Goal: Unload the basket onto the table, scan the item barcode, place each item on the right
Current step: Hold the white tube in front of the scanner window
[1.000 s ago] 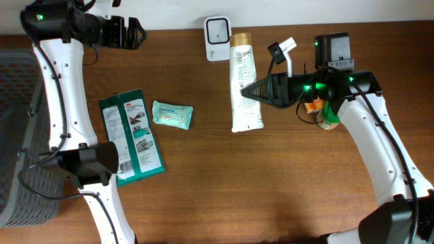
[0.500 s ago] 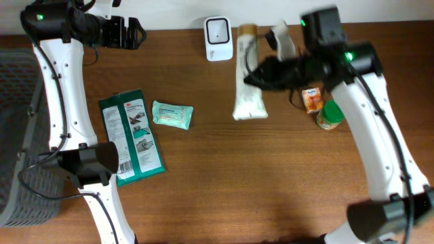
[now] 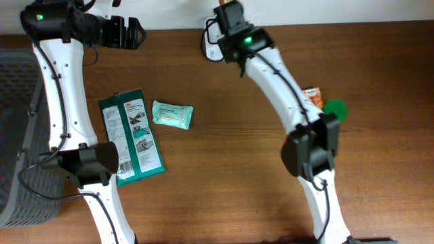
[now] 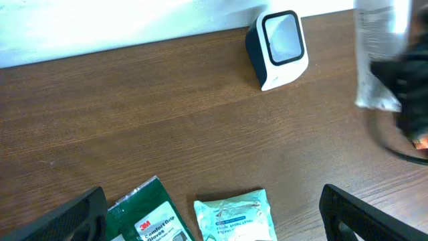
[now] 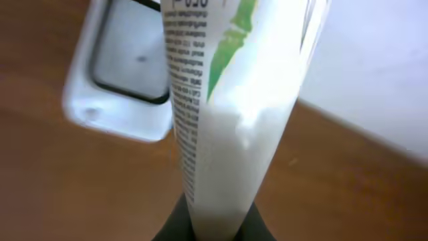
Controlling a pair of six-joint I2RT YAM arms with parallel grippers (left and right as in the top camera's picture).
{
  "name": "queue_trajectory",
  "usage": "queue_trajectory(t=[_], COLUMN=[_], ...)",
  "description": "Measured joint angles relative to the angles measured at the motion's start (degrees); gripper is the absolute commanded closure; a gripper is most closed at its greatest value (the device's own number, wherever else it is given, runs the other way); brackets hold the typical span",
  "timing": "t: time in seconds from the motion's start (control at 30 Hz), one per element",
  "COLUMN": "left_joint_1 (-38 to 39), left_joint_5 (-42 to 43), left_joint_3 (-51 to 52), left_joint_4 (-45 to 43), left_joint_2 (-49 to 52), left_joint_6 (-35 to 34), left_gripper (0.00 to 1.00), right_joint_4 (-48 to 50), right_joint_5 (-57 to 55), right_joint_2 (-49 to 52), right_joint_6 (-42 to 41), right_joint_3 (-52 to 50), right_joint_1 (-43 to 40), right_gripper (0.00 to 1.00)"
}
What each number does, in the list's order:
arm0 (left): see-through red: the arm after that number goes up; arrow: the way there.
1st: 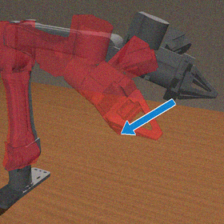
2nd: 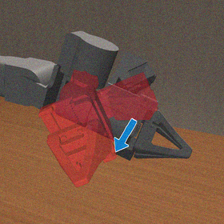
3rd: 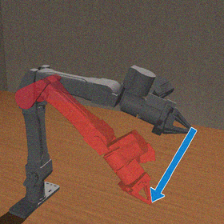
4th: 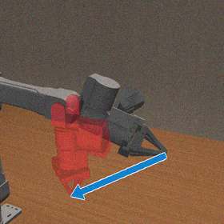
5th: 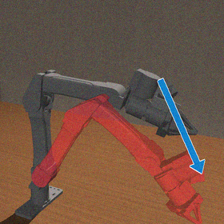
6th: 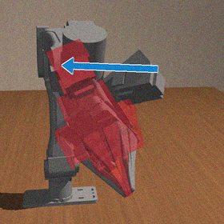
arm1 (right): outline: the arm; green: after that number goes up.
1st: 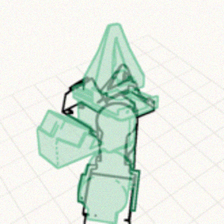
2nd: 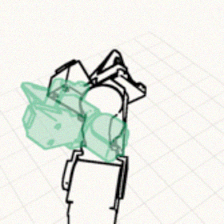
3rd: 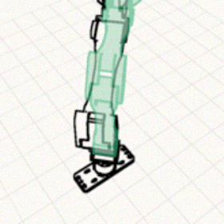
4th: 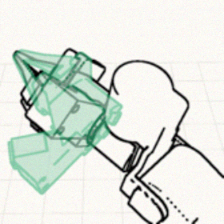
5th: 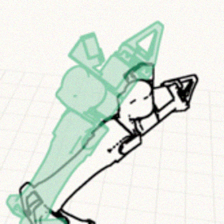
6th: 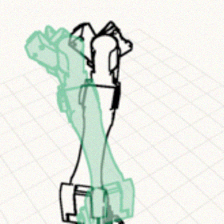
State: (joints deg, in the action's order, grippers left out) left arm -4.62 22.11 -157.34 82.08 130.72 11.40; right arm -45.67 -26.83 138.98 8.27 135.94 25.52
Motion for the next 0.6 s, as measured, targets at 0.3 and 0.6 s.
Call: queue_trajectory(t=[0.3,0.6], left_joint_1=[0.0,0.0], left_joint_5=[0.0,0.0], left_joint_3=[0.0,0.0], left_joint_4=[0.0,0.0], left_joint_2=[0.0,0.0], left_joint_6=[0.0,0.0], left_gripper=[0.01,0.01], right_joint_4=[16.0,16.6], right_joint_5=[-14.9,-16.0], right_joint_2=[7.5,10.2], right_joint_6=[22.4,31.5], right_joint_3=[0.0,0.0], right_joint_1=[1.6,1.6], right_gripper=[0.96,0.96])
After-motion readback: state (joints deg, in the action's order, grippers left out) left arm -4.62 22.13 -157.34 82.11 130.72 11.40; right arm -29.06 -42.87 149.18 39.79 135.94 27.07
